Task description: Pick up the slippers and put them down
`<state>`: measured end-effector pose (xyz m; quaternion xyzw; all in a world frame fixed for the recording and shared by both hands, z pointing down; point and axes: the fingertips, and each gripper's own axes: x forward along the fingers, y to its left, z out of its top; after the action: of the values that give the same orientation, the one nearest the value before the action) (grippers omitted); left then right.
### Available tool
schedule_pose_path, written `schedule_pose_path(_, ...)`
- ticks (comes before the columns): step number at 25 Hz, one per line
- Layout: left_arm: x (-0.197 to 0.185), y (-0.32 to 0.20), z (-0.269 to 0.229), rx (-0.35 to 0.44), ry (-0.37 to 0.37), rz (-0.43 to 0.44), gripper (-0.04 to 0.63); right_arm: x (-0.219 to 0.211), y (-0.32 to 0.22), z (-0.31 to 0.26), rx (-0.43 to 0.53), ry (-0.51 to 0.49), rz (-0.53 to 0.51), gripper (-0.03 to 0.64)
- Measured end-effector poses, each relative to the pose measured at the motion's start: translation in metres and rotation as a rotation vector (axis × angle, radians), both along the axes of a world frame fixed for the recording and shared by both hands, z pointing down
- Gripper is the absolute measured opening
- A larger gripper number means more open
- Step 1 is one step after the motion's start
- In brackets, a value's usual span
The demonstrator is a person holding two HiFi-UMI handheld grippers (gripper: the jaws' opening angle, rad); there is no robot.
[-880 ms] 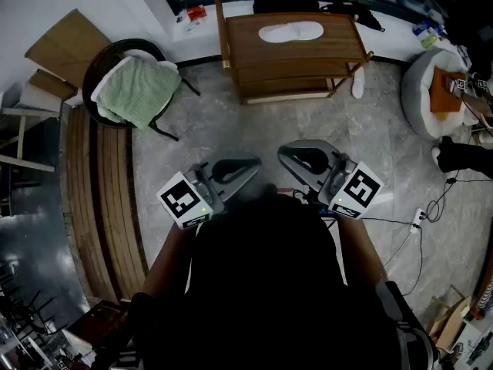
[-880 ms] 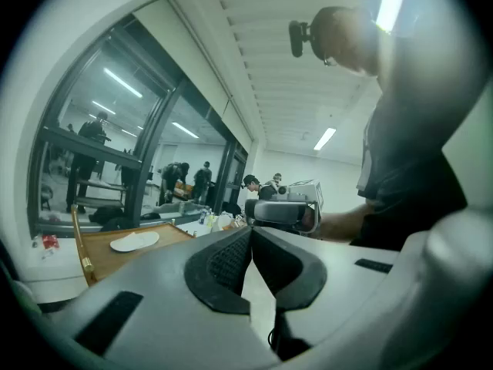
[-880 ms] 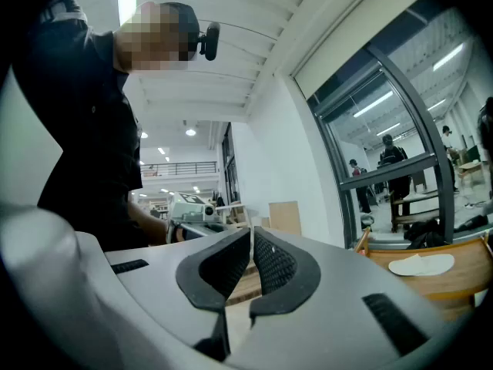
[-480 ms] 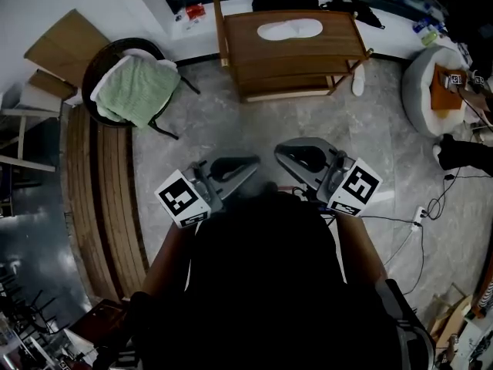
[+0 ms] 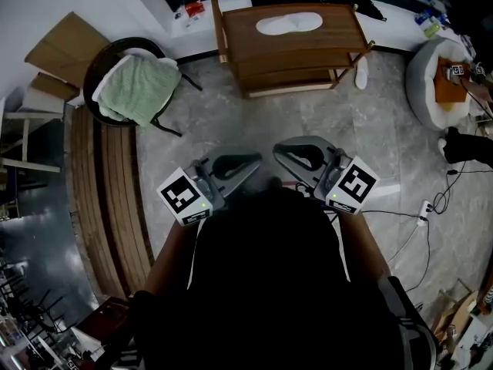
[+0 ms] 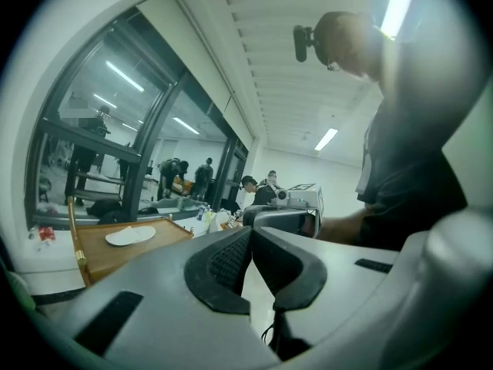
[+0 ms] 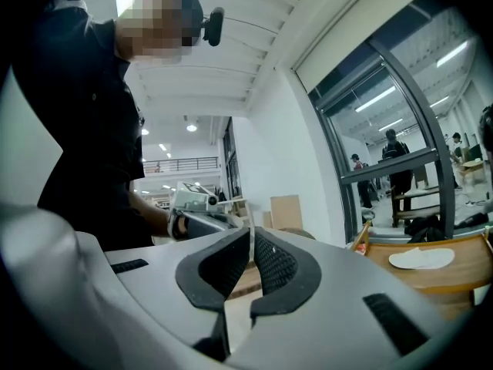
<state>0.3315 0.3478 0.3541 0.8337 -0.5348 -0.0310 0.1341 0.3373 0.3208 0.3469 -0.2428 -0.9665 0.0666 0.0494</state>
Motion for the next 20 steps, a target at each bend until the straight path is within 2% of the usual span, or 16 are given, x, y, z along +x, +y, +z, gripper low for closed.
schedule_pose_path(3, 0.002, -0.003, -0.002, 0.0, 0.015, -0.009, 0.011, 0.003, -0.005, 0.0, -0.044, 0.0, 0.012, 0.031)
schedule_pose_path(9, 0.01, -0.004, 0.005, -0.021, 0.012, -0.018, 0.011, 0.01, -0.007, 0.006, -0.028, 0.008, -0.004, 0.031)
schedule_pose_path(20, 0.019, 0.005, 0.011, -0.045, 0.014, -0.086, 0.011, 0.017, -0.003, 0.015, -0.076, 0.013, -0.06, 0.031)
